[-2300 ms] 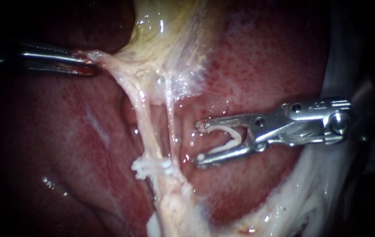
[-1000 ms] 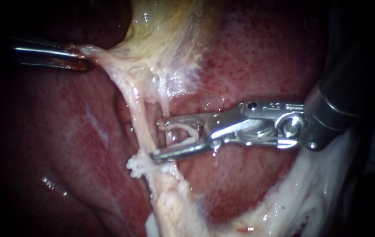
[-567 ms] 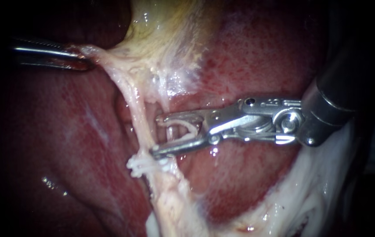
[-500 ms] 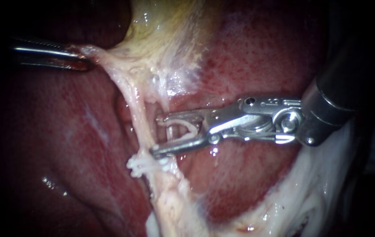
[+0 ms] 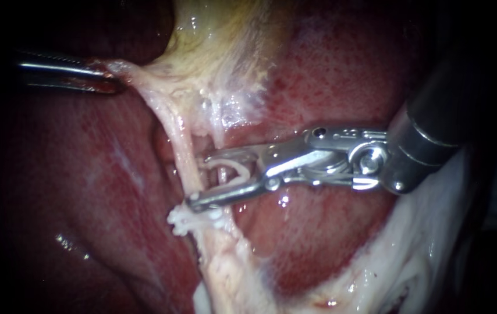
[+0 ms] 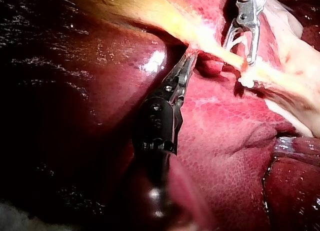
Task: Clipping third clip left tube
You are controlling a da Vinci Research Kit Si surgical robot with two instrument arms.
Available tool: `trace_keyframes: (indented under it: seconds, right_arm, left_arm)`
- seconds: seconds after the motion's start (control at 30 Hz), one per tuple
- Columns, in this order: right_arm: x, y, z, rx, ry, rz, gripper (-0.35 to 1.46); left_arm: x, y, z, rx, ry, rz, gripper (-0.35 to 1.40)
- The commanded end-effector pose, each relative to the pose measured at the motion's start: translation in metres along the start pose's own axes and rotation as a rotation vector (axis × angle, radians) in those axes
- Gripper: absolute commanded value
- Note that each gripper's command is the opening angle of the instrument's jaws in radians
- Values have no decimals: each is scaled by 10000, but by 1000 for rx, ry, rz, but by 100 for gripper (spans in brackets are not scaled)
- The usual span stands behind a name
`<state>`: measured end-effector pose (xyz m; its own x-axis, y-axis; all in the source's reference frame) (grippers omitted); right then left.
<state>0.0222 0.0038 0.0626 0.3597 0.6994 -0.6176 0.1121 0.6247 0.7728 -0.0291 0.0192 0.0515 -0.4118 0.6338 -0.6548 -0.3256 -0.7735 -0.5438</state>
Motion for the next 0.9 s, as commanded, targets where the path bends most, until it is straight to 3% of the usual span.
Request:
trace_keyframes:
  seconds: [0.03, 0.5, 0.9]
  right_arm:
    - [3, 0, 4, 6, 8, 4, 50]
    - [29, -5, 34, 55, 74, 15, 50]
    - [65, -35, 26, 96, 77, 30, 42]
  left_arm:
    - [0, 0, 0, 0, 0, 0, -35]
    - [0, 0, 2, 1, 0, 0, -35]
    - [-1, -1, 3, 1, 0, 0, -35]
